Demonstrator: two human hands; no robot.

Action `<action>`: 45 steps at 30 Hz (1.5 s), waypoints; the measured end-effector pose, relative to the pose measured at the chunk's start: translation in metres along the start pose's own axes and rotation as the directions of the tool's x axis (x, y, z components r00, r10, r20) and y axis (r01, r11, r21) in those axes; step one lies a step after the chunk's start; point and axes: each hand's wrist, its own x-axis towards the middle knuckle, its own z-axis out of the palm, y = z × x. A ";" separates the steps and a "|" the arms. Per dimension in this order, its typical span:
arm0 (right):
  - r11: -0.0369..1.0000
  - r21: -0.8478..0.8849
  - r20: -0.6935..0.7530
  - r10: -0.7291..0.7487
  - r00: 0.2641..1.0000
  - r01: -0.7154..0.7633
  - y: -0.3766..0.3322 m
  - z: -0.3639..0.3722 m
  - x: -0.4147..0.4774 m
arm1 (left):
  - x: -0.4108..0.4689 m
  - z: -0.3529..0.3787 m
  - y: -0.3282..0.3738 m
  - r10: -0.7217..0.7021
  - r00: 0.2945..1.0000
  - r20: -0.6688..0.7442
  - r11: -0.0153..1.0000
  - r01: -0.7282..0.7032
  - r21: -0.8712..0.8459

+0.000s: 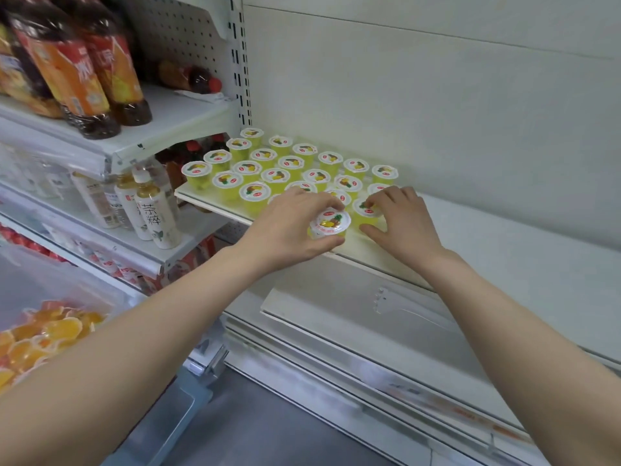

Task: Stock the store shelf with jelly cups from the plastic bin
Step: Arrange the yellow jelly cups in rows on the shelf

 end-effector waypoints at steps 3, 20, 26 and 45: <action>1.000 0.013 0.005 -0.025 1.000 0.025 0.009 -0.009 -0.002 | 0.012 0.011 0.010 0.018 1.000 0.022 0.999 -0.019 0.036; 0.995 -0.092 -0.042 0.029 0.999 -0.033 0.049 -0.019 -0.004 | 0.039 0.059 0.019 -0.067 0.997 0.031 0.979 0.059 0.197; 0.995 -0.098 -0.060 0.012 0.998 -0.018 0.045 -0.022 -0.002 | 0.037 0.057 0.017 -0.018 1.000 0.014 0.955 0.013 0.297; 0.967 -0.095 -0.123 -0.247 0.961 0.236 -0.132 -0.015 0.077 | -0.041 -0.077 -0.126 -0.066 0.987 -0.147 0.911 0.120 0.394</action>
